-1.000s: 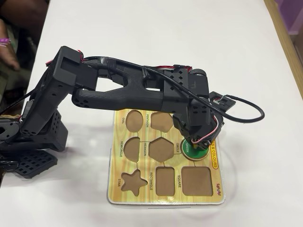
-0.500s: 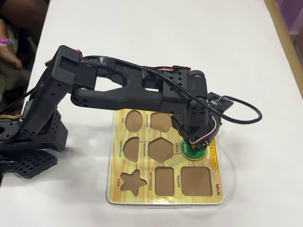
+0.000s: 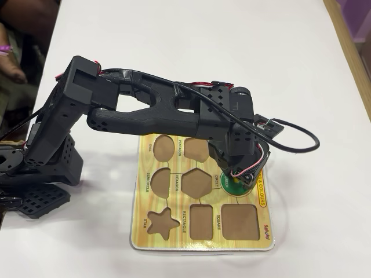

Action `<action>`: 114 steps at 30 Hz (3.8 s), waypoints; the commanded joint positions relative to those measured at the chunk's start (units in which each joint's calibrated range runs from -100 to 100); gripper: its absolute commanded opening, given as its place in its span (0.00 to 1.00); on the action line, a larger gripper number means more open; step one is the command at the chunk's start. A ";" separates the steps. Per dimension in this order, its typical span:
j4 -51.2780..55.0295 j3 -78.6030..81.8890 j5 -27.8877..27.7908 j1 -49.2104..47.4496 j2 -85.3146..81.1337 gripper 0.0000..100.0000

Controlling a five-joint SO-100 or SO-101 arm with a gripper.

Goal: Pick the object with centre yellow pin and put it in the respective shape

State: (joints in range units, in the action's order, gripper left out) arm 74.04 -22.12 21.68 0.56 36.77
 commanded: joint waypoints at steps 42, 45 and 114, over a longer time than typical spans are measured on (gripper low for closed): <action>-3.51 47.57 22.56 -3.20 -64.05 0.13; -3.51 51.98 25.54 -3.10 -69.07 0.12; 1.07 120.77 35.53 0.81 -135.60 0.12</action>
State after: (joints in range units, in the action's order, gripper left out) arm 74.46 98.29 57.46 1.03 -99.23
